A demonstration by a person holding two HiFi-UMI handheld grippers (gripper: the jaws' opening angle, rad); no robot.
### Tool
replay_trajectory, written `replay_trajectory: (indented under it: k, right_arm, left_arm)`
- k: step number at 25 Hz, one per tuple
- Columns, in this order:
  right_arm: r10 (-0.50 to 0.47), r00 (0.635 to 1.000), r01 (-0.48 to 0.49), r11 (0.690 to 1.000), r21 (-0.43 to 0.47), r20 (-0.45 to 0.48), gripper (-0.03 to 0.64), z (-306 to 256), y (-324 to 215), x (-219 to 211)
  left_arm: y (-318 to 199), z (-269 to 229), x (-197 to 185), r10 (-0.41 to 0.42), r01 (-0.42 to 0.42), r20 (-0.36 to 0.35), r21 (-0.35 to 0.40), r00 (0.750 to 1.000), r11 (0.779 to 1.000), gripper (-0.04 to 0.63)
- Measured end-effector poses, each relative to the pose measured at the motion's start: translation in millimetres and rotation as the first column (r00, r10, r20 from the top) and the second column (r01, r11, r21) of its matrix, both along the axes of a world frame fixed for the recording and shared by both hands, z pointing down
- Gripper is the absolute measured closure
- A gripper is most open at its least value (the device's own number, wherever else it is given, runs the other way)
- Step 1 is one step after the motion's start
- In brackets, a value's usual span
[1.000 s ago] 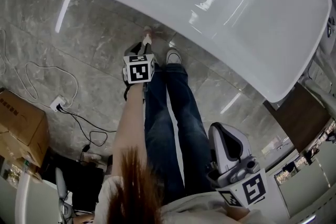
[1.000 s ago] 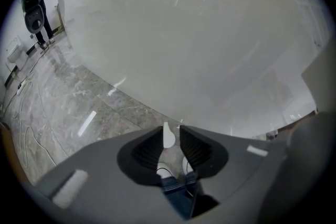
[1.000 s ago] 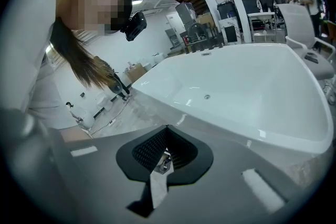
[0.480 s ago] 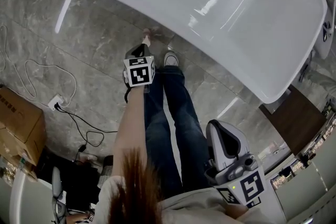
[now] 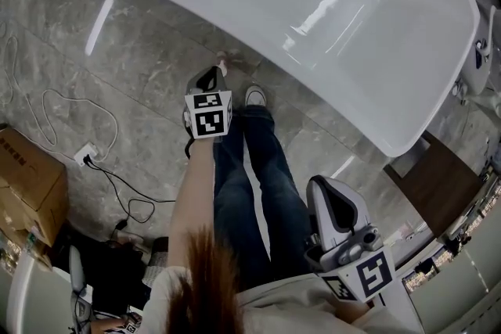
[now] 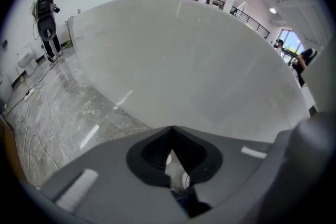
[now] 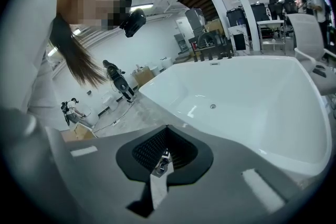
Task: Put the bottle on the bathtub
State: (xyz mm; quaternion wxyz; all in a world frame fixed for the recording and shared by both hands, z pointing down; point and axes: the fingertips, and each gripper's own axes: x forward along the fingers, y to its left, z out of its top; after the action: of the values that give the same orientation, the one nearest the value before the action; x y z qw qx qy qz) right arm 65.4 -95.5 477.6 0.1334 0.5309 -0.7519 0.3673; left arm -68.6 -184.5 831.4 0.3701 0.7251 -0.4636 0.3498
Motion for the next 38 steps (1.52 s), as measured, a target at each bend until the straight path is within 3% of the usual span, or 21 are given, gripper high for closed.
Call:
replay_trajectory:
  k: [8, 19, 23, 28, 33, 38]
  right_arm:
    - [-0.026, 1.000, 0.026, 0.999, 0.029, 0.000, 0.618, -11.1, -3.2, -3.8]
    - [-0.061, 0.998, 0.062, 0.998, 0.023, -0.026, 0.618, -12.1, 2.0, 2.9]
    - [-0.069, 0.997, 0.070, 0.997, 0.030, -0.042, 0.618, -16.1, 3.3, 5.9]
    - [-0.089, 0.994, 0.093, 0.994, 0.057, -0.067, 0.618, -30.0, -3.1, 9.2]
    - [-0.098, 0.990, 0.107, 0.990, 0.089, -0.098, 0.618, -53.1, -7.5, 13.2]
    - [-0.123, 0.985, 0.140, 0.980, 0.143, -0.120, 0.618, -83.3, -15.8, 9.7]
  left_arm:
    - [-13.1, -57.4, -35.8, -0.081, 0.080, 0.004, 0.134, 0.997, 0.988, 0.548]
    - [-17.4, -159.9, -11.4, 0.036, -0.011, -0.083, 0.283, 0.996, 0.959, 0.548]
    - [-10.1, -204.7, -7.0, 0.043, 0.002, -0.130, 0.331, 0.991, 0.944, 0.548]
    - [3.8, -251.9, -20.8, 0.007, 0.046, -0.144, 0.357, 0.990, 0.933, 0.548]
    - [22.5, -288.0, -36.3, -0.018, 0.071, -0.153, 0.346, 0.988, 0.936, 0.548]
    - [9.7, -339.4, -53.9, -0.046, 0.106, -0.150, 0.423, 0.988, 0.900, 0.548]
